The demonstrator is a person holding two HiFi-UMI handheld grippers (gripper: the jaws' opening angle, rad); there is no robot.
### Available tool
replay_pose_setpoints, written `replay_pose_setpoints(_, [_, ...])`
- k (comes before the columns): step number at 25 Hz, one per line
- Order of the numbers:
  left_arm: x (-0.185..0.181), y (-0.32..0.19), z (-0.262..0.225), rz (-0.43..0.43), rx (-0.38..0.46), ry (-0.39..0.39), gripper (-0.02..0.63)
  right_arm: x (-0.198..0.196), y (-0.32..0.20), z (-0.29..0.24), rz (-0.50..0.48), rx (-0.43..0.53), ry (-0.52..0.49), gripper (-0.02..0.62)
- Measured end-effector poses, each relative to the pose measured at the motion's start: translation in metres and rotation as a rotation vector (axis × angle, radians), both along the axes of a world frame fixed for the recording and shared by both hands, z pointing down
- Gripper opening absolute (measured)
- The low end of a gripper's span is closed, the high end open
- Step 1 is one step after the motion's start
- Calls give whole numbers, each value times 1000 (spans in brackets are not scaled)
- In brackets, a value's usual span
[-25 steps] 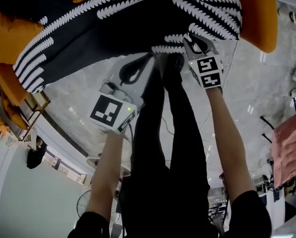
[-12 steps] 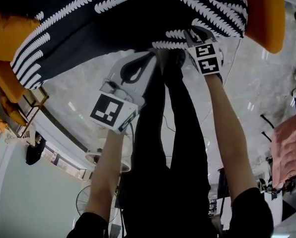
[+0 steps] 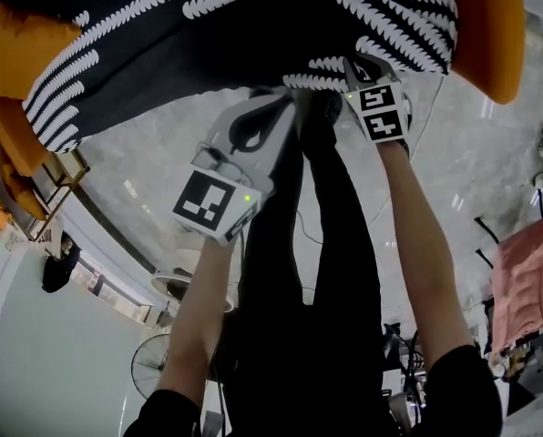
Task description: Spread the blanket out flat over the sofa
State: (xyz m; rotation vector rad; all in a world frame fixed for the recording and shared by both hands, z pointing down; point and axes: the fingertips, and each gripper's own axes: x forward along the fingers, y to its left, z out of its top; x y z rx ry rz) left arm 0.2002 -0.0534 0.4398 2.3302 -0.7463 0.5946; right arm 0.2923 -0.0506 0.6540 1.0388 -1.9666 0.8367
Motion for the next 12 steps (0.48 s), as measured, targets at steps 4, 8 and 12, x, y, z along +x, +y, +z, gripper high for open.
replay_pose_setpoints(4, [1,4,-19,-15,3,14,11,-4,5,-15,-7,-1,2,18])
replay_pose_setpoints(8, [0,16,-34,-8,2,15,12,-9,14,-35,-16,5,0,15])
replay_pose_setpoints(12, [-1,18,-28,-15,8,19,11,-13,19,-33,-25,13,-9,15])
